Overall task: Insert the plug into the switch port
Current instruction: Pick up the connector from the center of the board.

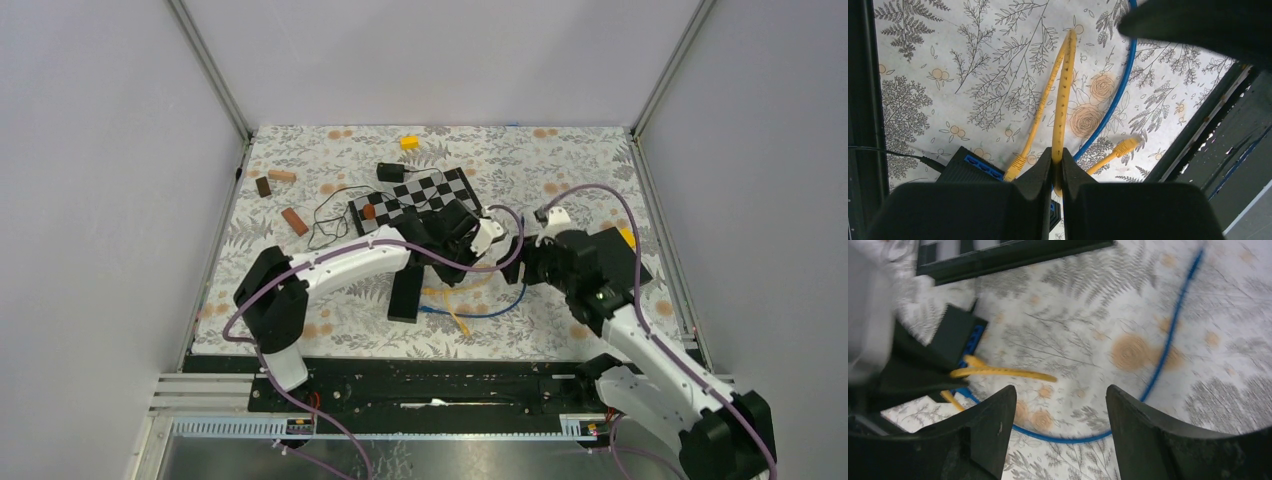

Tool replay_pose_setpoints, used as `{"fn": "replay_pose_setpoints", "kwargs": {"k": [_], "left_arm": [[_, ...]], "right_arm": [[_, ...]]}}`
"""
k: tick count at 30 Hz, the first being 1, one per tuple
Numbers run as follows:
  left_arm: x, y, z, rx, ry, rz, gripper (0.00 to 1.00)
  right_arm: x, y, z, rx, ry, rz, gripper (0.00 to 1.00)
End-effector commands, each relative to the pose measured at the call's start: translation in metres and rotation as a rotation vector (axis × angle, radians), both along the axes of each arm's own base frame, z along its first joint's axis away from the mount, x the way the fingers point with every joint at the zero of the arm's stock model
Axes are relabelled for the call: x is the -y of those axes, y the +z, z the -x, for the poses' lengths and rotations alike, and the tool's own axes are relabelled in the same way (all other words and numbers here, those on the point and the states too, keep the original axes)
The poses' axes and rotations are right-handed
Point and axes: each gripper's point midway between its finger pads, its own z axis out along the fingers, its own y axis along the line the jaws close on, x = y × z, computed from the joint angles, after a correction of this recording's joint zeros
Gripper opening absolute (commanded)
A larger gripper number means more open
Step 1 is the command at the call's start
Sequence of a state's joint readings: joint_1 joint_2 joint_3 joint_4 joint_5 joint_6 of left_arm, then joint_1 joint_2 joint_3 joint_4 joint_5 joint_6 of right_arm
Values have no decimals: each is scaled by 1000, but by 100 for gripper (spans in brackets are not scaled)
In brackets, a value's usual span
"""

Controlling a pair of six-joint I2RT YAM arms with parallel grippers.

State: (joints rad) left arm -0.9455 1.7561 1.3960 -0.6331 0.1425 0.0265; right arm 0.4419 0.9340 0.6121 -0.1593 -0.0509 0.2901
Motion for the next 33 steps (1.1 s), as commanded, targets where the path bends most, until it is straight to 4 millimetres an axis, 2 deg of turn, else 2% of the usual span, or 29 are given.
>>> {"fn": "replay_pose_setpoints", "kwargs": {"k": [1,4,8,13,16,18,25,30,33], "left_arm": [[-2,26,-10,63,11,103,8],[-3,30,-10,21,32,203,7],[-6,35,-10,-21,57,289,7],[-13,34,-5,-52,39,323,7],[-15,36,-2,-64,22,338,6],[-16,38,-1,-66,15,347,6],[-22,42,4,-76,3,374,5],[-23,39,7,-94,-9,379,4],[-22,39,9,-103,-21,382,4]], "right_arm": [[-40,65,4,461,293,-174,74],[-46,63,19,532,363,-209,74],[-59,51,30,522,471,-211,73],[-79,43,36,637,590,-79,73],[-93,40,33,690,639,-2,73],[-97,40,24,720,630,44,72],[-92,42,3,885,629,227,72],[-102,53,-1,953,669,234,71],[-112,42,-4,920,755,281,69]]}}
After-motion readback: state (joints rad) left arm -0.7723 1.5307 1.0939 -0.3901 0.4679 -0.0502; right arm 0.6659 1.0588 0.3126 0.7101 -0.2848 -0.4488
